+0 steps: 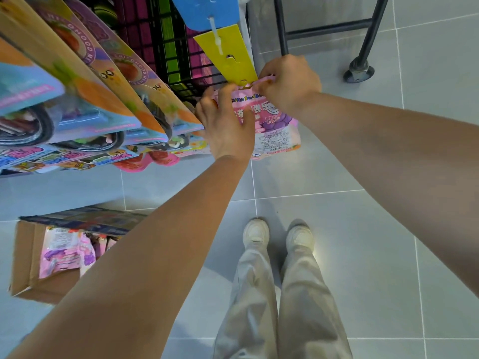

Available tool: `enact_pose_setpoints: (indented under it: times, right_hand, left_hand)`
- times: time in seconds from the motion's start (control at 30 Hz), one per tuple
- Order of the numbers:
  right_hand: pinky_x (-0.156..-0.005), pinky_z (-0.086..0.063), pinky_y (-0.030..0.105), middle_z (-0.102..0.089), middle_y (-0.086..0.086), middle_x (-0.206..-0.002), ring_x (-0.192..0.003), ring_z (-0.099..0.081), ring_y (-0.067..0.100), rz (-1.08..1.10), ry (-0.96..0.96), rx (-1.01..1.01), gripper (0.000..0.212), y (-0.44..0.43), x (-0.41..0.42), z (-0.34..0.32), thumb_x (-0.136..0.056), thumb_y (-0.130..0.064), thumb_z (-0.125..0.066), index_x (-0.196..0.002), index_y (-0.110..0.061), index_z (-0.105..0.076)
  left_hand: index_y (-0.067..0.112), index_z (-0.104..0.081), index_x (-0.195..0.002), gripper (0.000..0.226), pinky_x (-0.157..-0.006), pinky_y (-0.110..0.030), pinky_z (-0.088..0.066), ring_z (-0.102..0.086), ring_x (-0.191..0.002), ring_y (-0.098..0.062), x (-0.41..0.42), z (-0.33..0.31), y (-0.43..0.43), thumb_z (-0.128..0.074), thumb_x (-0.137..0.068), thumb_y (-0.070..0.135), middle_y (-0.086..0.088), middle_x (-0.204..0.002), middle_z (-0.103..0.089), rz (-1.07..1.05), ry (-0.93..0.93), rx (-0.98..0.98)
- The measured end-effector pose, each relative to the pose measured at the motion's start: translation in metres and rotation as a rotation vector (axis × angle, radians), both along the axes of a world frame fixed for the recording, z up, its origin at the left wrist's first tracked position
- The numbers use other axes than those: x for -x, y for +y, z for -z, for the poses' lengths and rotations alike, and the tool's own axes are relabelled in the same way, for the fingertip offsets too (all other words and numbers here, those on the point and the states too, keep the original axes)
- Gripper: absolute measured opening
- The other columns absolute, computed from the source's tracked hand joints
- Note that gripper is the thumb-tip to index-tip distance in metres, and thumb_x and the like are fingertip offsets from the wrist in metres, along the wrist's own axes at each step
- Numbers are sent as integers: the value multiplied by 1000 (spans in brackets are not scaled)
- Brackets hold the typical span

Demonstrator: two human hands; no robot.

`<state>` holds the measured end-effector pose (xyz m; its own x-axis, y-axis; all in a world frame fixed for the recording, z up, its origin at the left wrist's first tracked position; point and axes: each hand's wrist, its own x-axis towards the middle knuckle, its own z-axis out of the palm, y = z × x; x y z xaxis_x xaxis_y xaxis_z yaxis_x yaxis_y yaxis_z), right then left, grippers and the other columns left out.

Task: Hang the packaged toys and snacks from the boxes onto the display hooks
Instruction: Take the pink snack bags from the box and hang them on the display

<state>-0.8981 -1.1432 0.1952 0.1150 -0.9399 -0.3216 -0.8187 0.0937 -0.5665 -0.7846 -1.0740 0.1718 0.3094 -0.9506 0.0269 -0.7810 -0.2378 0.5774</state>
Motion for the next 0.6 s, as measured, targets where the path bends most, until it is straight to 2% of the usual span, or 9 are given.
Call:
enact_pose_setpoints:
  times: [0.13,0.27,0.43,0.53,0.6]
  right_hand:
    - [-71,-42,31,-67,9,-106,-101,-61,29,-9,8,5,23,3,2,5,-87,-32,-60,-105,-20,-69]
    - [-66,-36,30,-66,11,-100,-94,-58,28,-9,-18,74,28,10,7,0,-86,-35,-61,-101,-11,-63]
    - [-64,-29,27,-67,12,-93,-84,-54,24,-27,-16,108,32,11,17,-7,-85,-41,-63,-94,-10,-64]
    - [-64,-31,29,-64,10,-87,-78,-46,18,-45,5,113,30,9,20,-7,-84,-40,-64,-92,-11,-64]
    - [-64,-31,29,-60,7,-83,-78,-47,19,-63,20,112,25,8,20,-5,-85,-36,-64,-92,-11,-64]
  left_hand:
    - [15,-60,-117,46,-91,-40,-39,-47,-118,-36,1,-1,4,-46,-75,26,-15,-123,-54,44,-12,3]
    - [15,-60,-120,46,-81,-40,-43,-53,-105,-36,5,-4,6,-53,-74,18,-14,-114,-59,46,-61,71]
    - [13,-60,-116,50,-93,-39,-41,-50,-116,-32,10,-7,4,-55,-67,10,-5,-123,-58,17,-4,62]
    - [12,-61,-111,49,-93,-39,-42,-51,-112,-30,10,-7,2,-53,-63,10,-4,-116,-61,-37,87,69]
    - [11,-59,-112,47,-90,-35,-37,-49,-111,-30,11,-8,1,-56,-65,11,-5,-115,-60,-64,110,43]
